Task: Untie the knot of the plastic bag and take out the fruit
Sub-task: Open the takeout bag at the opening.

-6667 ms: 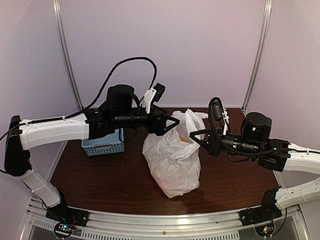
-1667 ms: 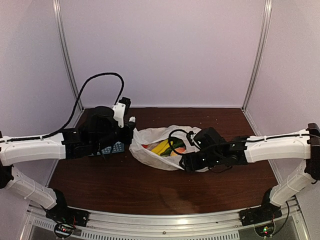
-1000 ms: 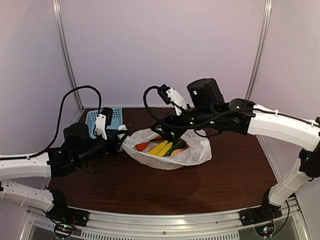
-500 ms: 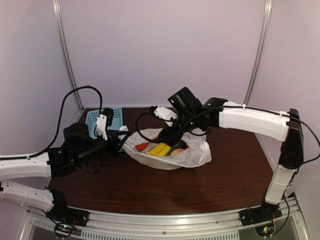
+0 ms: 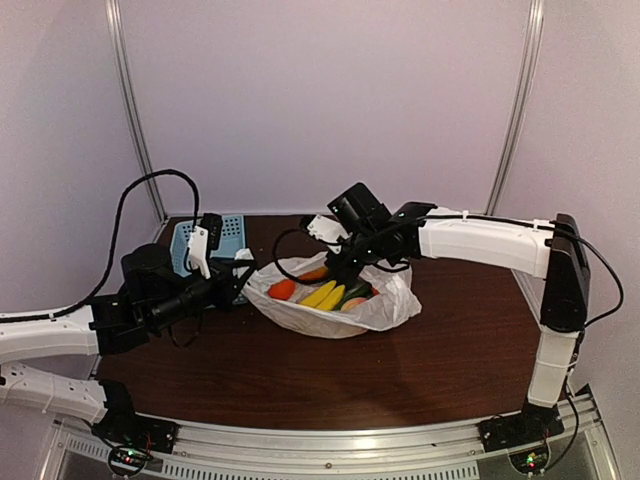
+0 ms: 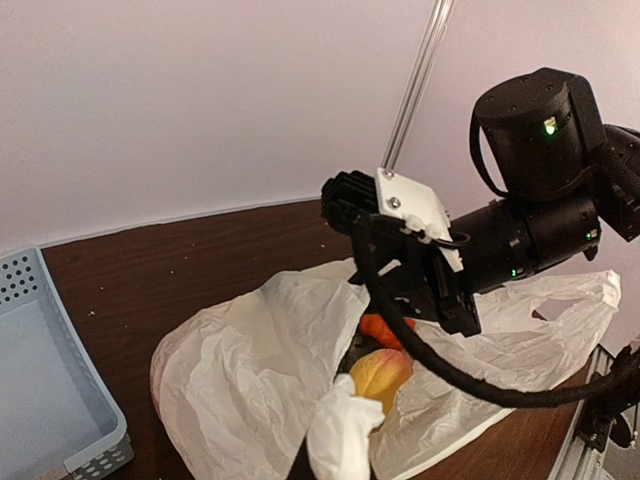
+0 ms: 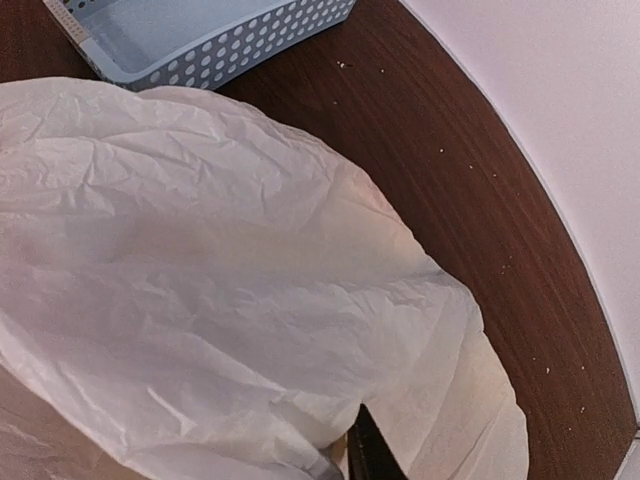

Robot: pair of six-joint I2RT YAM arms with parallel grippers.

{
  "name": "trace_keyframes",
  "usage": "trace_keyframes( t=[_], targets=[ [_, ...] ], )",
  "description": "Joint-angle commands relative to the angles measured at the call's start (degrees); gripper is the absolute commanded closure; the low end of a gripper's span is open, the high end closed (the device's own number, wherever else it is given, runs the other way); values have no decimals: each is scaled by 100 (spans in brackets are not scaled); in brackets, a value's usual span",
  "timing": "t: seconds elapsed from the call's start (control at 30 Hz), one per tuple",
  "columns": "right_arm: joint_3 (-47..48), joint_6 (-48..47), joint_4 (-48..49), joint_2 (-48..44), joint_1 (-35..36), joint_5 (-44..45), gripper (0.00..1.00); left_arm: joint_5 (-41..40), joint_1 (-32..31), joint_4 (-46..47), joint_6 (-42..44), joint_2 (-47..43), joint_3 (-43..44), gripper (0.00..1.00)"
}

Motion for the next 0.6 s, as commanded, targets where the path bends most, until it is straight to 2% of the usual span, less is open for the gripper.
trace_keyframes(
  t=[0.0, 0.03, 0.33, 0.57],
  targets=[
    [264, 516, 381, -365, -208, 608, 97, -44, 65, -114, -57, -184, -32, 100],
    [305, 584, 388, -491, -248, 693, 100, -66, 77, -168, -44, -222, -24, 100],
    [340, 587, 526, -1541, -410, 1104, 100, 73, 244, -245, 184, -260, 123, 100],
    [-437, 769, 739, -1848, -404, 991, 100, 251, 262, 6, 328, 100, 129, 100]
  ],
)
